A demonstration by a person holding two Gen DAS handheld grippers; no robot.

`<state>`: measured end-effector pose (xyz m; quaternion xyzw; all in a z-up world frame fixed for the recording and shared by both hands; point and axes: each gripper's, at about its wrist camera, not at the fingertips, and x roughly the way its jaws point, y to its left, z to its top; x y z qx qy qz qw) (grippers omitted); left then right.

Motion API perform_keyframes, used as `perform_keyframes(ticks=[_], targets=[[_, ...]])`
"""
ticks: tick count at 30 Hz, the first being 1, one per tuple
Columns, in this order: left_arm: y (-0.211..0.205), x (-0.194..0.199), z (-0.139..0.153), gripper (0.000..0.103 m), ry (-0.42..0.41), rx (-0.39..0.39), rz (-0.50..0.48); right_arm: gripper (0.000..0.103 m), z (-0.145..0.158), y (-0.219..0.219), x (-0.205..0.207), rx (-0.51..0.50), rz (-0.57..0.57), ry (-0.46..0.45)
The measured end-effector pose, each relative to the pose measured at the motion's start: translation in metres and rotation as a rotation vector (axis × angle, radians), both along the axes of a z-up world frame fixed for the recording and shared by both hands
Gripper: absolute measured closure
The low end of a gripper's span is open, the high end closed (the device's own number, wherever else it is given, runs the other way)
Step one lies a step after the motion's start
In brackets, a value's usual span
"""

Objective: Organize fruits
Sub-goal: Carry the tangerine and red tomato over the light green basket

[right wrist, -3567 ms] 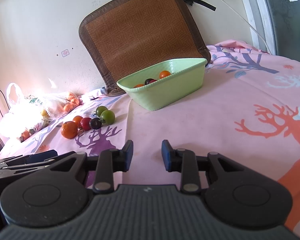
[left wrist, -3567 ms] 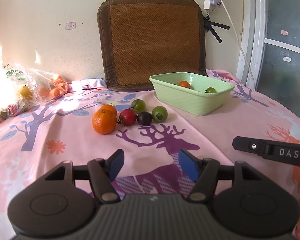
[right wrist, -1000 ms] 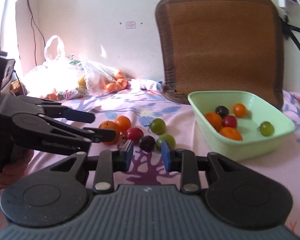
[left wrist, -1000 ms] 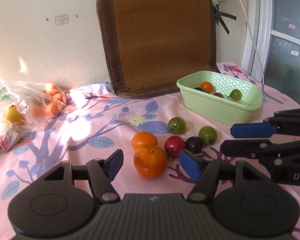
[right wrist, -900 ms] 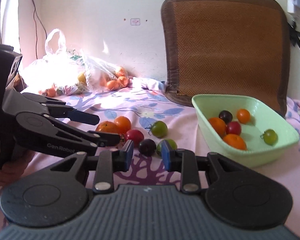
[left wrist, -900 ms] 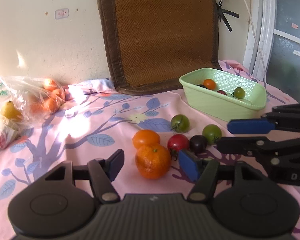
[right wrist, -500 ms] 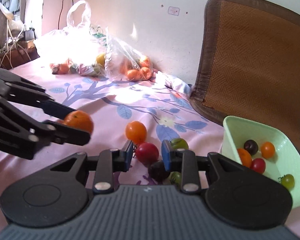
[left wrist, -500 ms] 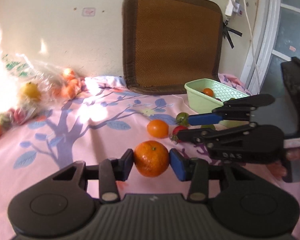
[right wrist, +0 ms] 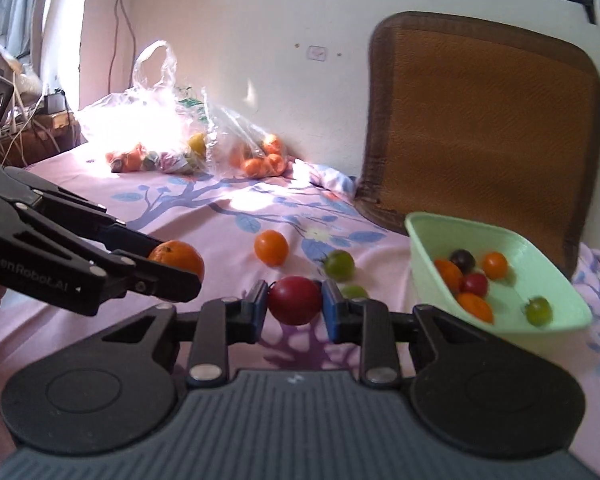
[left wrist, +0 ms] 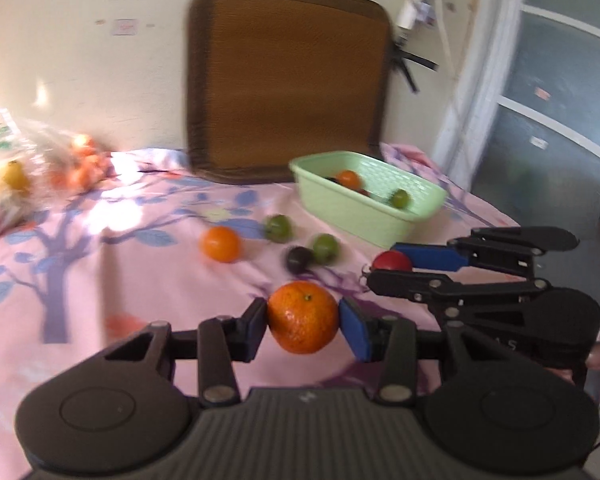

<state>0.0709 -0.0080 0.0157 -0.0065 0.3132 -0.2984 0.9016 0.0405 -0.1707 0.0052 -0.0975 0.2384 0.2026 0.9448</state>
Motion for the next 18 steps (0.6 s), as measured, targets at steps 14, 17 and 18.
perform_keyframes(ticks=[14,17,18], targets=[[-0.105,-0.022,-0.016,0.063,0.015,0.105,-0.133,0.071,-0.029,-0.106,-0.062,0.170,-0.322,0.086],[-0.111,-0.008,0.004,0.063,-0.008,0.092,-0.128,0.071,-0.023,-0.111,-0.057,0.190,-0.313,0.046],[-0.113,-0.003,0.011,0.063,-0.025,0.088,-0.125,0.071,-0.017,-0.116,-0.056,0.194,-0.314,0.015]])
